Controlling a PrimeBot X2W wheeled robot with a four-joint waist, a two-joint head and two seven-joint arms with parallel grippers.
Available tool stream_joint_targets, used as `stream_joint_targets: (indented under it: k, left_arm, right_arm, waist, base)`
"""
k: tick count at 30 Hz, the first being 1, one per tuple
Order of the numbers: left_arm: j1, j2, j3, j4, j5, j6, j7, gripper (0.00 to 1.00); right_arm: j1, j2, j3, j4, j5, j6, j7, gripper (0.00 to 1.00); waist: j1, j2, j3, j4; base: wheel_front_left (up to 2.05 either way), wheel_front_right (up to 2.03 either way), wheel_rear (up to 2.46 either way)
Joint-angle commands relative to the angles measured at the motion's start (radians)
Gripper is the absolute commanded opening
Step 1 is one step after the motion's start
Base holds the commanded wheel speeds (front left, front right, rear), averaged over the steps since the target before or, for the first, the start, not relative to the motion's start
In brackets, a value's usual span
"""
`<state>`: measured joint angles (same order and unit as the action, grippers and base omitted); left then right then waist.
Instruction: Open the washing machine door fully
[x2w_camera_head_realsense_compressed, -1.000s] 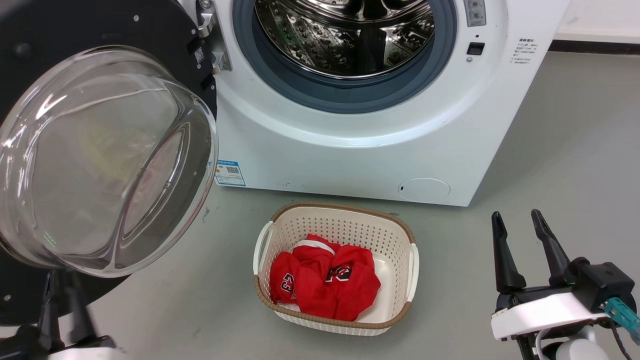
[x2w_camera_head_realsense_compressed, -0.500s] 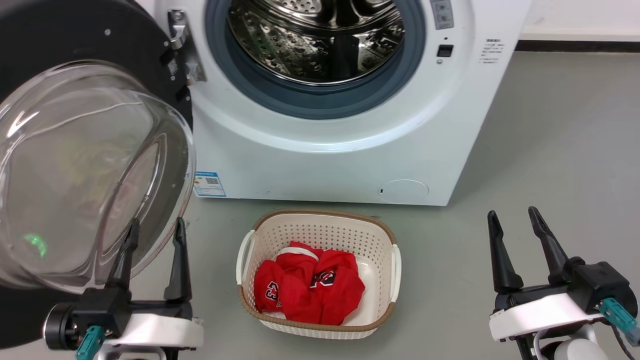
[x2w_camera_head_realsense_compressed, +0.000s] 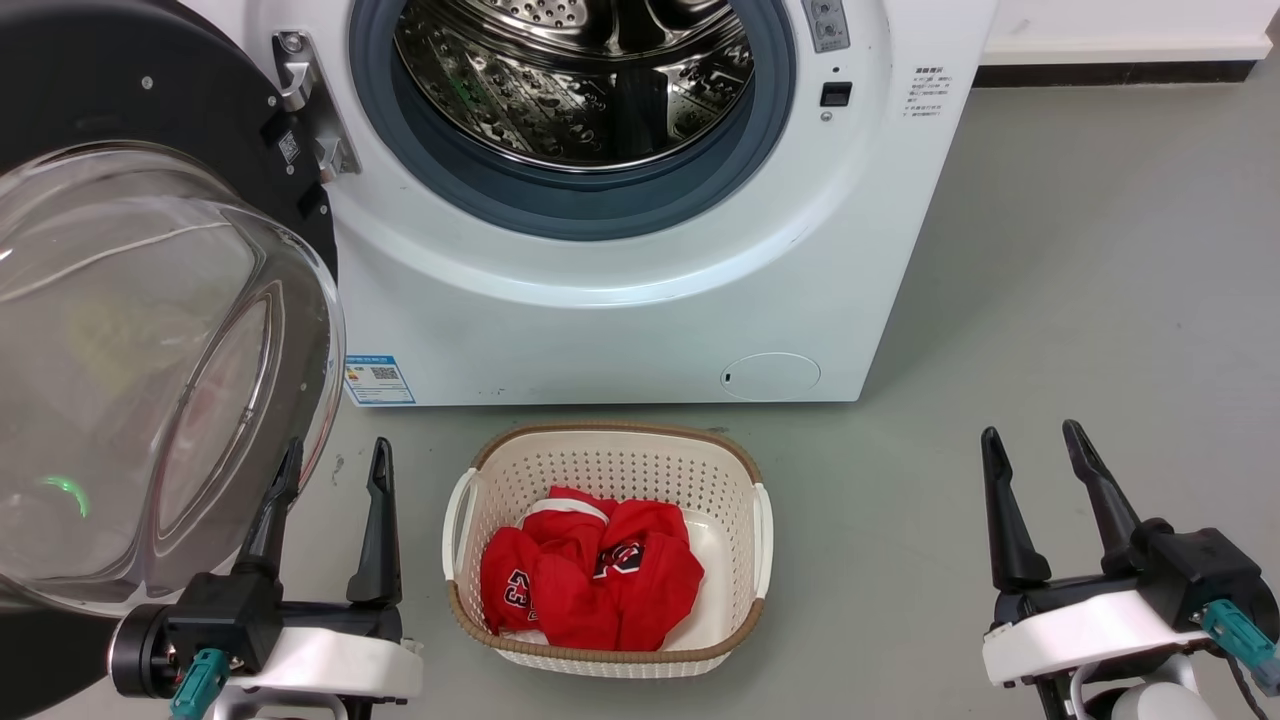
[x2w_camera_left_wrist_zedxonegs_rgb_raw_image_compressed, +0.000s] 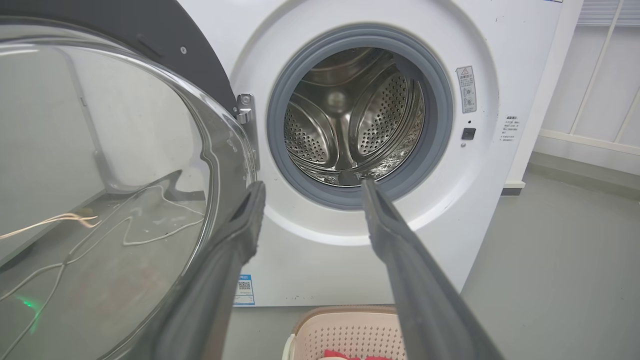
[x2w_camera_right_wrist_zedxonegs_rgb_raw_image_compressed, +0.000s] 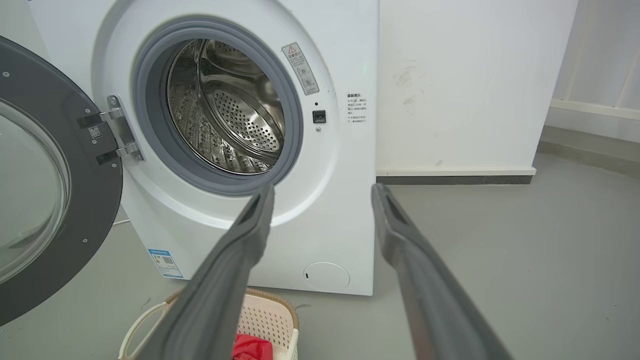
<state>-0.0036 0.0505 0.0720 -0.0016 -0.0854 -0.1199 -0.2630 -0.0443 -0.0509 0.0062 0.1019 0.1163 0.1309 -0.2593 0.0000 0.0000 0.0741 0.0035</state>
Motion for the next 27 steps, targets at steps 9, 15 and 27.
stream_joint_targets:
  k: [9,15,27]
  left_arm:
    - [0.005,0.0,0.001,0.002,-0.002,0.003,-0.002,1.0]
    - [0.005,0.0,0.002,0.003,-0.003,0.003,-0.002,1.0]
    - [-0.015,-0.001,0.012,0.05,-0.13,0.0,0.039,0.0]
  right_arm:
    - [-0.009,0.002,0.001,0.006,0.013,0.0,-0.003,1.0]
    - [-0.005,0.002,0.006,0.01,0.02,0.0,-0.004,1.0]
    - [0.007,-0.006,0.007,0.03,0.154,0.0,0.021,0.0]
  waist:
    - [0.0,0.0,-0.001,0.003]
    - [0.0,0.0,0.0,0.002]
    - [0.0,0.0,-0.003,0.002]
  base:
    - [0.0,0.0,0.0]
    - [0.0,0.0,0.0]
    - [0.0,0.0,0.0]
